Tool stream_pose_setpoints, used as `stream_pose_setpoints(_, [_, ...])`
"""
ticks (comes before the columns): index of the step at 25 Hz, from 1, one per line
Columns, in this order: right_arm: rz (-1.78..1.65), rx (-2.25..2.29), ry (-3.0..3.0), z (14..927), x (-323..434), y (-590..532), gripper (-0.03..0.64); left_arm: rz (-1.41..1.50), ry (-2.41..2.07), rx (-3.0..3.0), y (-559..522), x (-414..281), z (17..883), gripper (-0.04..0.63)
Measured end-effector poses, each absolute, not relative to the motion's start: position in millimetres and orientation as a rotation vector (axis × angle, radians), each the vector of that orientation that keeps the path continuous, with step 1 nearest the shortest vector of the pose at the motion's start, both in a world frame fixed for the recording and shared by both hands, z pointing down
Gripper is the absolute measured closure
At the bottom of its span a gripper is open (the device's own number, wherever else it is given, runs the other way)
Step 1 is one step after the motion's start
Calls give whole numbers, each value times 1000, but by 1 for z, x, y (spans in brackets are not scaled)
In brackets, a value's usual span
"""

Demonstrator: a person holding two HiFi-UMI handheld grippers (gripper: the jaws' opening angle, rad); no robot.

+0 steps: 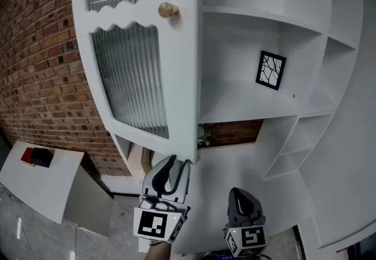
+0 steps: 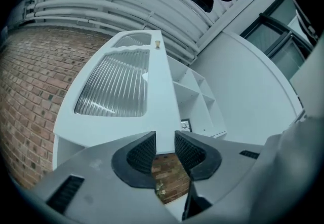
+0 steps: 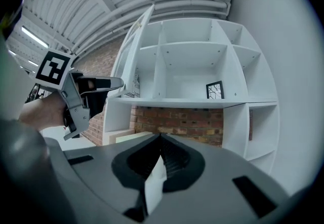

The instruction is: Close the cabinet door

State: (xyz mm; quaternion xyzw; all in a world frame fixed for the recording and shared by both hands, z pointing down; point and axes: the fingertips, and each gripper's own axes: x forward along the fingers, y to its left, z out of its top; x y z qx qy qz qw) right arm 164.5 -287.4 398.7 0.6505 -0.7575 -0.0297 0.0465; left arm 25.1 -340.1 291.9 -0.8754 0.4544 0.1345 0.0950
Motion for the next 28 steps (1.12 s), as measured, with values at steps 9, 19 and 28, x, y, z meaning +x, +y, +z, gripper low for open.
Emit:
stream_pose_setpoints(9, [3,1973,-2343,406,183,-338,615,509,1375,-2547,-383,31,287,558])
stream_pose_setpoints(19, [59,1933,-2396,418,192,-376,615,484,1417,-2513,-413,42,291,578])
stream_pose_setpoints(28, [17,1930,-2397,405,202,-392,615,448,1468,-2484,-436,47,290,581])
